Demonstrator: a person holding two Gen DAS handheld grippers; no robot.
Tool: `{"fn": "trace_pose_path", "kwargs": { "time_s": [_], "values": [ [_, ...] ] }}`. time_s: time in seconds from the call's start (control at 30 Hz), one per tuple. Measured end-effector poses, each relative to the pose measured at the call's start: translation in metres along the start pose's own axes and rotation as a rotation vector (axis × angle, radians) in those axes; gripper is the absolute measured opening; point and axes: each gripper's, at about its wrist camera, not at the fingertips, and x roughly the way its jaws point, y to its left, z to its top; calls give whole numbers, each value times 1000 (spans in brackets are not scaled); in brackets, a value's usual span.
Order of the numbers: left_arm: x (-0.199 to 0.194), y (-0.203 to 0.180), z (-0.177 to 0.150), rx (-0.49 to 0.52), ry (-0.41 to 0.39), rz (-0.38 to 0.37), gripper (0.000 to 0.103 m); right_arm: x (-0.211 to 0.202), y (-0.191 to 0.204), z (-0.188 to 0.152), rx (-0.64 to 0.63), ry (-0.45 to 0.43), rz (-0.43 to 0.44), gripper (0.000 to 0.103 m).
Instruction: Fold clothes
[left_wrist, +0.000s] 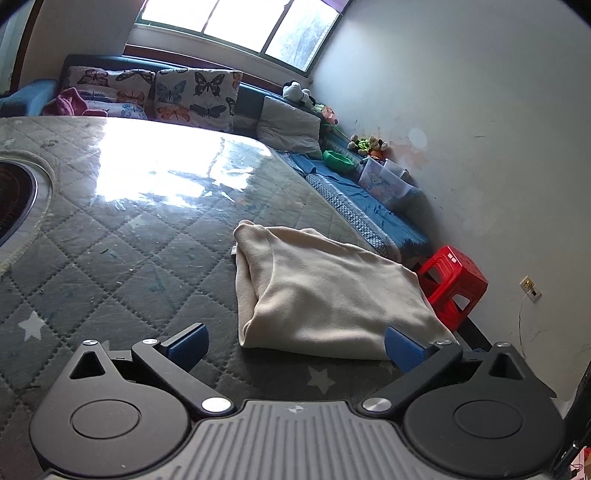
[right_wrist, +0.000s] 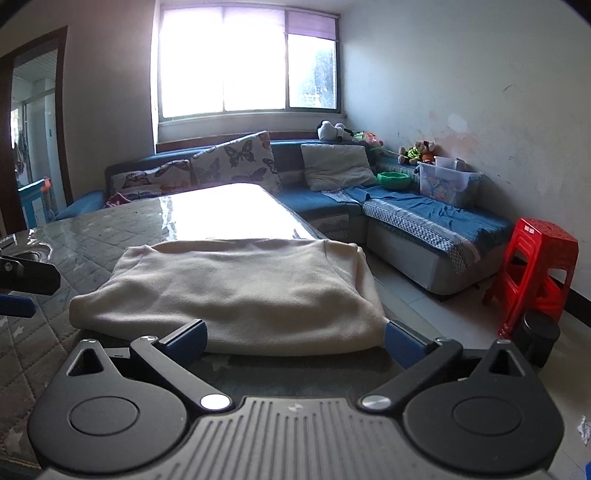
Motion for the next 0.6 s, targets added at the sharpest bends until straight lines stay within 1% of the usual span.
{"fn": "trace_pose_path", "kwargs": {
  "time_s": [0.3, 0.6],
  "values": [
    [-10, -4, -6, 7, -1, -1, 103, -6, 7, -6, -3, 8, -32, 103],
    [-16, -9, -12, 7, 8, -10, 103, -15, 9, -10, 17, 5, -16, 103]
  ]
}}
